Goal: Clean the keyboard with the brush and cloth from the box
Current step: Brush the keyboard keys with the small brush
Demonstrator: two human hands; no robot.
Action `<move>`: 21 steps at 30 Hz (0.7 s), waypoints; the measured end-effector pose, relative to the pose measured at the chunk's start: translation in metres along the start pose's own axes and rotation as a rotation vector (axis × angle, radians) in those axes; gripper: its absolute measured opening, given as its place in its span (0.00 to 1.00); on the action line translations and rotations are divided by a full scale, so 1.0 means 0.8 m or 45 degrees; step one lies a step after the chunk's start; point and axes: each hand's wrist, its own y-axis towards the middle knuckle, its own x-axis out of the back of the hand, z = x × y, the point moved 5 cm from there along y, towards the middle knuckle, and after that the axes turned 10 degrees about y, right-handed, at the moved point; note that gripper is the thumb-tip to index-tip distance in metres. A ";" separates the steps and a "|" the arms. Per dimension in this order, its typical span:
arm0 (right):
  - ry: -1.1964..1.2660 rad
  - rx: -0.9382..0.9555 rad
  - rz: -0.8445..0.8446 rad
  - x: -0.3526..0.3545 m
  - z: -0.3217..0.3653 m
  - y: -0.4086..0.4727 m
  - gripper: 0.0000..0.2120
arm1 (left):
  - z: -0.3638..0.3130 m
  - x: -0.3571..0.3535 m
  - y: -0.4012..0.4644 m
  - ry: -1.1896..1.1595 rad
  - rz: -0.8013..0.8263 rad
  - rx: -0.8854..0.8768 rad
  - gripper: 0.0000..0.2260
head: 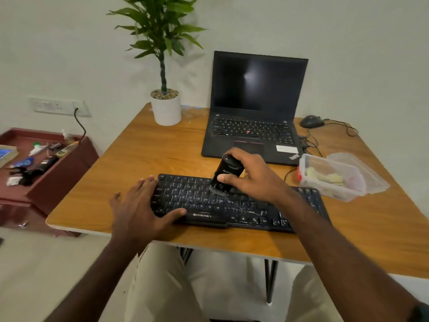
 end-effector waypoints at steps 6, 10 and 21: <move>0.001 0.072 0.096 -0.081 0.030 0.055 0.13 | 0.033 -0.018 -0.009 -0.082 0.101 0.107 0.53; 0.004 0.124 0.144 -0.132 0.052 0.090 0.12 | 0.031 -0.012 -0.007 -0.102 0.107 0.105 0.53; -0.277 0.024 0.427 -0.128 0.047 0.122 0.13 | 0.034 -0.014 -0.006 -0.161 0.150 0.113 0.53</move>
